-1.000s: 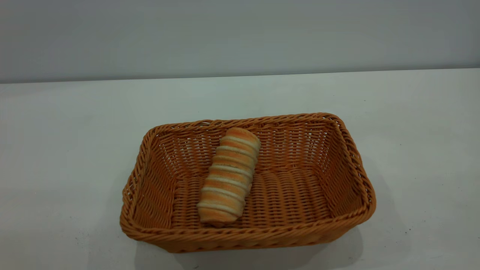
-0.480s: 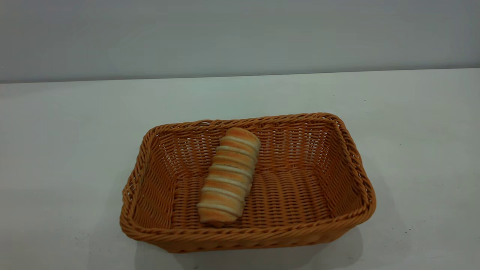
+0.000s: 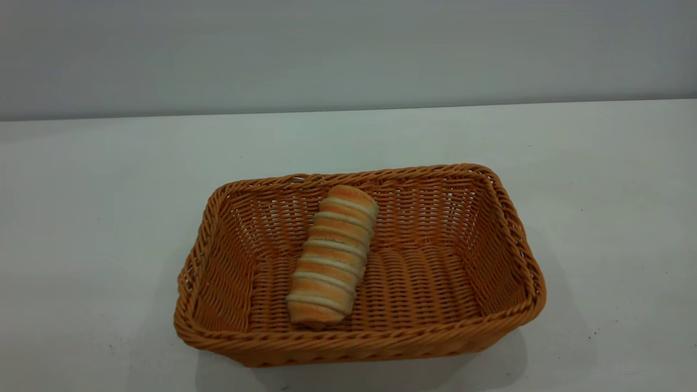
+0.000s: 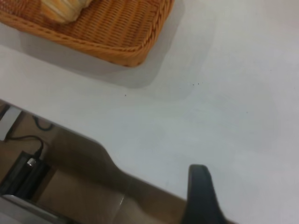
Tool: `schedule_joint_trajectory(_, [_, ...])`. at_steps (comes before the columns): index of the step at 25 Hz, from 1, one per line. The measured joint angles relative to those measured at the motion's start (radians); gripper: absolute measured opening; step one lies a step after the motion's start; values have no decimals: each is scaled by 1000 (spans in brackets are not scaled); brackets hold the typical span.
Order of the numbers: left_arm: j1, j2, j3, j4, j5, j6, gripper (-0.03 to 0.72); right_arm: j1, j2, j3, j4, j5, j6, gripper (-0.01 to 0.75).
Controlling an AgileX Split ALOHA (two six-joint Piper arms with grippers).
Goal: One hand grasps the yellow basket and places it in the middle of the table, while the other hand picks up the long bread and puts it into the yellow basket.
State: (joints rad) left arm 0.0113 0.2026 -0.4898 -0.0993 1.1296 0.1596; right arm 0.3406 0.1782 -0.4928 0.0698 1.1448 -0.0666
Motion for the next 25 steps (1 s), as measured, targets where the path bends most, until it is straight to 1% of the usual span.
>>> schedule_joint_trajectory(5, [0,0,0,0,0,0,554,0,0,0,0,0,0,509])
schedule_joint_trajectory(7, [0,-9,0,0,0,0,554,-16,-3,0,1,0,0,509])
schedule_joint_trajectory(10, [0,-54,0,0,0,0,554,-82,-34,0,1,0,0,509])
schedule_joint_trajectory(13, [0,-122,0,0,1,0,554,-173,-78,0,1,1,0,509])
schedule_joint_trajectory(16, [0,-194,0,-1,5,0,554,-280,-89,0,1,2,0,509])
schedule_joint_trajectory(19, [0,-221,0,-1,8,0,554,-347,-89,0,1,2,0,509])
schedule_joint_trajectory(22, [0,-221,0,-1,8,0,554,-355,-89,0,1,3,0,509])
schedule_joint_trajectory(25, [0,-221,0,-1,8,0,554,-326,-89,0,1,3,0,509])
